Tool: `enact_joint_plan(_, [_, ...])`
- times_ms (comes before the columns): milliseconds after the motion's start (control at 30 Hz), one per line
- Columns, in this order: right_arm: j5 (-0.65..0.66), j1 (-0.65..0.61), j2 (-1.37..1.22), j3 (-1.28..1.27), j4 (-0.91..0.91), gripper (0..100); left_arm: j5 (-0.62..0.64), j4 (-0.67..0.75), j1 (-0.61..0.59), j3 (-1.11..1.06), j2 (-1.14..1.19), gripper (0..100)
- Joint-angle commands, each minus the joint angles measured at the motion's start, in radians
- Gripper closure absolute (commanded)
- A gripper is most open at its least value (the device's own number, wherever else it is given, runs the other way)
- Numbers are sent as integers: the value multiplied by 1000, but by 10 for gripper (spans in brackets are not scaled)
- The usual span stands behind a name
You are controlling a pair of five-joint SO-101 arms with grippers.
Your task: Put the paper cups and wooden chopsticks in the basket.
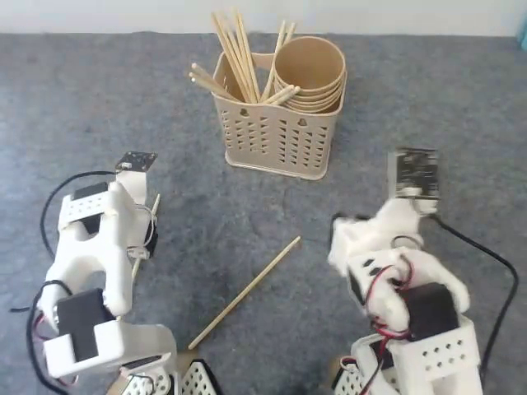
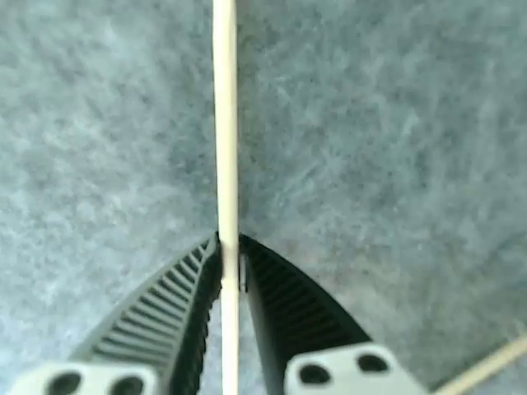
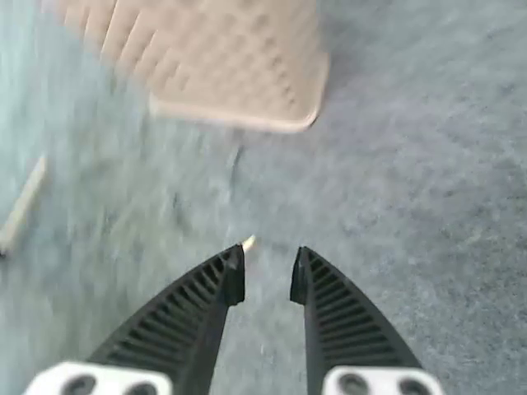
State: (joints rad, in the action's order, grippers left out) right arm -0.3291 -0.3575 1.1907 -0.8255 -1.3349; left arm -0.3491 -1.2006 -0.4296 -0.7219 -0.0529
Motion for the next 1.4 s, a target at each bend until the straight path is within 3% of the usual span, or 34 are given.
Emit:
enact_joint_plan(0, [51,-116,13,-25,-38,894,-6,-81,-21,105,-26,988])
enact_joint_plan(267, [109,-291,4,-203,59,894,-9,-143,-140,127,-410,988])
enact_joint_plan(467, [585,-535,5,-367,148,894,-11,-95,-193,-16,-632,988])
enact_joint_plan(600, [790,-555,4,-367,211,894,-3,25,-339,-59,-709,988])
enact_joint_plan(800, [813,-558,-165,-344,282,890,0,120,-522,-56,-726,988])
enact_joint_plan(1000, [813,-582,-481,-238,400,863,135,325,-698,-54,-729,988])
enact_joint_plan(1100, [812,-615,-613,-169,423,794,158,390,-758,-59,-723,988])
enact_joint_plan(1367, [842,-648,-892,11,449,790,192,563,-888,-77,-721,988])
